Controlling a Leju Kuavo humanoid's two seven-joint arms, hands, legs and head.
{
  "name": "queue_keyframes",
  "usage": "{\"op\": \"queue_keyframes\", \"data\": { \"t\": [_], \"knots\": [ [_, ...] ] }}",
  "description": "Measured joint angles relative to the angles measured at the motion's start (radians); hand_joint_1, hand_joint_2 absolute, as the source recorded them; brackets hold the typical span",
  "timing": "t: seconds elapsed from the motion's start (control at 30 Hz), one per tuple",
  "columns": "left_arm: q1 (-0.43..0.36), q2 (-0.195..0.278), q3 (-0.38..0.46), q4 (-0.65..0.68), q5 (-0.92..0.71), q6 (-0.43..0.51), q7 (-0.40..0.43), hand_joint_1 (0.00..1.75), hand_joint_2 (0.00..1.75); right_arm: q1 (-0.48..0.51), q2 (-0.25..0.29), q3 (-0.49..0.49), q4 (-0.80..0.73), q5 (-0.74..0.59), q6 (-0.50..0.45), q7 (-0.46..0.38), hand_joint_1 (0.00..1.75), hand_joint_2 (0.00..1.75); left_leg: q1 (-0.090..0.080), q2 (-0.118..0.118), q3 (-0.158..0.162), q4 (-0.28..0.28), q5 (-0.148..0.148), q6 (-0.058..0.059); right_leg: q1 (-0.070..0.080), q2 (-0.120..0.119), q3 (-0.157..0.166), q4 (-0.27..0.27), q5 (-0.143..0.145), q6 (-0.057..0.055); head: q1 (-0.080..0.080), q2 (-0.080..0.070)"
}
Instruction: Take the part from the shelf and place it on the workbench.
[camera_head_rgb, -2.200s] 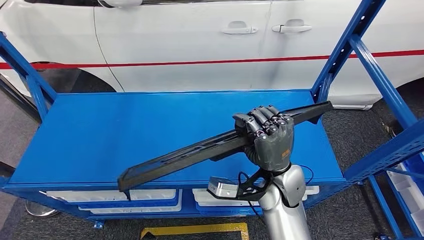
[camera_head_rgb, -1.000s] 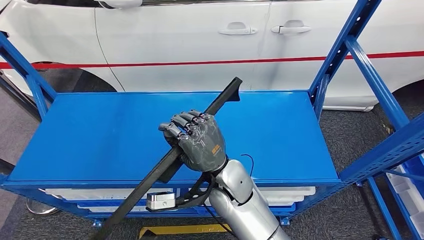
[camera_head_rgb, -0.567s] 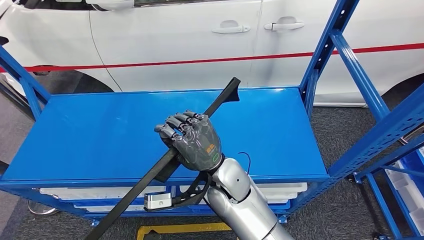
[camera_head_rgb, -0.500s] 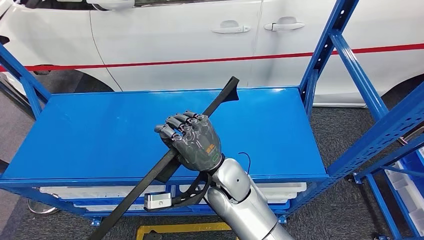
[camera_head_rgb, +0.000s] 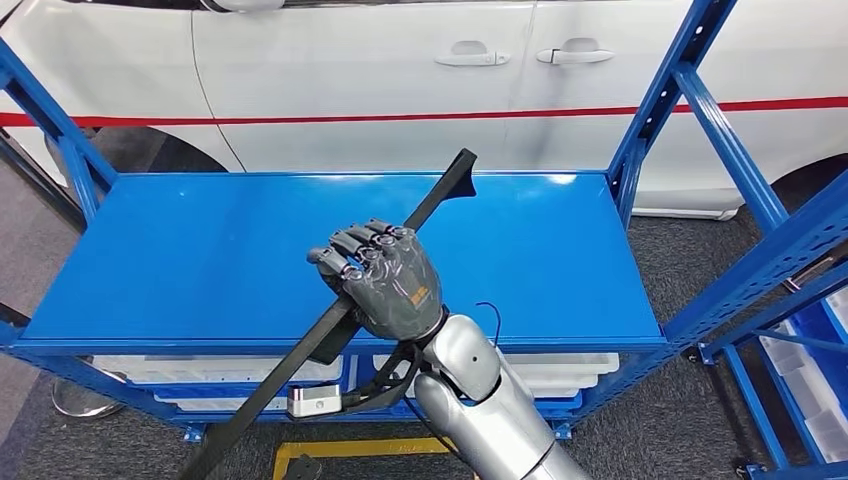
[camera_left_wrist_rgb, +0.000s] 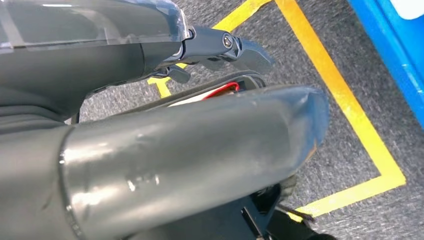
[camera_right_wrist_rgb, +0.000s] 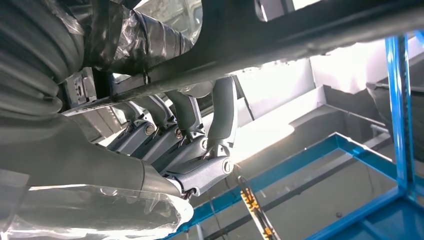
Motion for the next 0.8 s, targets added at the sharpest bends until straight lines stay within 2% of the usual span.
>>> {"op": "queue_keyframes", "data": {
  "t": [0.03, 0.07, 0.13, 0.2, 0.33, 0.37, 0.4, 0.47, 0.5, 0.53, 0.57, 0.6, 0.67, 0.7, 0.73, 0.8],
  "knots": [
    [0.001, 0.0, -0.001, 0.0, 0.0, -0.001, 0.0, 0.0, 0.0, 0.0, -0.002, 0.0, 0.0, 0.0, 0.0, 0.001, 1.75, 1.75, 0.0, 0.0, -0.006, 0.003, 0.002, -0.001, -0.001, 0.0, 0.0, 0.014, -0.001, 0.001, 0.0, 0.0],
    [0.001, 0.0, -0.002, 0.0, -0.001, -0.002, 0.0, 0.0, 0.0, 0.001, -0.003, 0.0, 0.0, -0.001, 0.0, 0.001, 1.75, 1.75, 0.0, 0.0, -0.013, 0.008, 0.004, -0.001, -0.001, -0.001, 0.017, -0.005, 0.014, 0.001, 0.0, 0.0],
    [0.002, -0.002, -0.004, 0.0, -0.003, -0.004, 0.0, 0.0, 0.0, 0.0, -0.003, 0.0, 0.0, -0.004, 0.0, 0.002, 1.75, 1.75, 0.001, 0.0, -0.023, 0.019, 0.004, -0.005, -0.002, -0.001, 0.089, -0.121, 0.061, -0.002, 0.0, 0.0],
    [0.0, -0.003, -0.006, 0.0, -0.004, -0.004, 0.001, 0.0, 0.0, -0.001, -0.003, 0.0, 0.0, -0.006, 0.0, 0.002, 1.75, 1.75, -0.002, 0.0, -0.033, 0.031, 0.004, -0.013, -0.001, 0.0, 0.136, -0.21, 0.086, -0.01, 0.0, 0.0],
    [-0.002, -0.003, -0.012, 0.0, -0.006, -0.006, 0.005, 0.0, 0.0, -0.002, -0.003, 0.0, 0.0, -0.007, 0.0, 0.001, 1.75, 1.75, -0.002, -0.001, -0.041, 0.038, 0.004, -0.035, 0.002, 0.002, 0.137, -0.231, 0.101, -0.034, 0.0, 0.0],
    [-0.002, -0.003, -0.013, 0.0, -0.006, -0.007, 0.006, 0.0, 0.0, -0.002, -0.002, 0.0, 0.0, -0.006, 0.0, 0.001, 1.75, 1.75, 0.0, -0.001, -0.048, 0.056, -0.012, -0.041, 0.0, 0.001, 0.136, -0.235, 0.107, -0.041, 0.0, 0.0],
    [-0.002, -0.003, -0.014, 0.0, -0.006, -0.007, 0.008, 0.0, 0.0, -0.003, -0.002, 0.0, 0.0, -0.006, 0.0, 0.001, 1.75, 1.75, 0.002, -0.002, -0.063, 0.093, -0.041, -0.046, -0.001, -0.001, 0.134, -0.239, 0.112, -0.047, -0.001, 0.0],
    [-0.002, -0.004, -0.017, 0.0, -0.006, -0.007, 0.01, 0.0, 0.0, -0.004, -0.002, 0.0, 0.0, -0.005, 0.0, 0.0, 1.75, 1.75, 0.006, -0.002, -0.109, 0.212, -0.114, -0.054, 0.001, -0.002, 0.125, -0.239, 0.12, -0.052, -0.001, 0.0],
    [-0.001, -0.004, -0.018, 0.0, -0.006, -0.007, 0.011, 0.0, 0.0, -0.004, -0.002, 0.0, 0.0, -0.005, 0.0, 0.0, 1.75, 1.75, 0.008, -0.002, -0.127, 0.265, -0.137, -0.057, 0.002, -0.002, 0.119, -0.238, 0.123, -0.053, 0.0, 0.0],
    [-0.001, -0.004, -0.019, 0.0, -0.006, -0.007, 0.012, 0.0, 0.0, -0.004, -0.002, 0.0, 0.0, -0.005, 0.0, 0.0, 1.75, 1.75, 0.009, -0.002, -0.133, 0.291, -0.144, -0.058, 0.002, -0.002, 0.113, -0.237, 0.127, -0.053, -0.001, 0.0],
    [-0.001, -0.003, -0.019, 0.0, -0.006, -0.007, 0.012, 0.0, 0.0, -0.003, -0.002, 0.0, 0.0, -0.005, 0.0, 0.0, 1.75, 1.75, 0.01, -0.002, -0.12, 0.28, -0.133, -0.058, 0.003, -0.002, 0.108, -0.236, 0.13, -0.052, -0.001, 0.0],
    [-0.001, -0.003, -0.02, 0.0, -0.006, -0.007, 0.013, 0.0, 0.0, -0.003, -0.002, 0.0, -0.001, -0.006, 0.0, 0.0, 1.75, 1.75, 0.01, -0.002, -0.088, 0.232, -0.108, -0.056, 0.003, -0.002, 0.104, -0.235, 0.133, -0.05, -0.001, 0.0],
    [-0.004, -0.003, -0.021, 0.0, -0.006, -0.006, 0.014, 0.0, 0.0, -0.004, -0.002, 0.0, -0.004, -0.006, 0.0, 0.0, 1.75, 1.75, 0.007, -0.002, -0.008, 0.097, -0.063, -0.049, 0.004, -0.001, 0.099, -0.233, 0.139, -0.044, 0.0, 0.0],
    [-0.006, -0.003, -0.021, 0.0, -0.006, -0.006, 0.015, 0.0, 0.0, -0.004, -0.001, 0.0, -0.006, -0.006, 0.0, 0.0, 1.75, 1.75, 0.005, -0.003, 0.018, 0.05, -0.051, -0.044, 0.004, -0.001, 0.098, -0.233, 0.143, -0.039, 0.0, 0.0],
    [-0.006, -0.003, -0.021, 0.0, -0.006, -0.006, 0.015, 0.0, 0.0, -0.005, -0.001, 0.0, -0.008, -0.006, 0.0, 0.0, 1.75, 1.75, 0.002, -0.003, 0.029, 0.026, -0.048, -0.039, 0.004, -0.001, 0.096, -0.234, 0.146, -0.033, 0.0, 0.0],
    [-0.007, -0.003, -0.022, 0.0, -0.007, -0.006, 0.016, 0.0, 0.0, -0.005, -0.001, 0.0, -0.01, -0.005, 0.0, 0.0, 1.75, 1.75, -0.003, -0.004, 0.028, 0.018, -0.039, -0.028, 0.003, -0.001, 0.095, -0.239, 0.156, -0.019, 0.0, 0.0]
  ]
}}
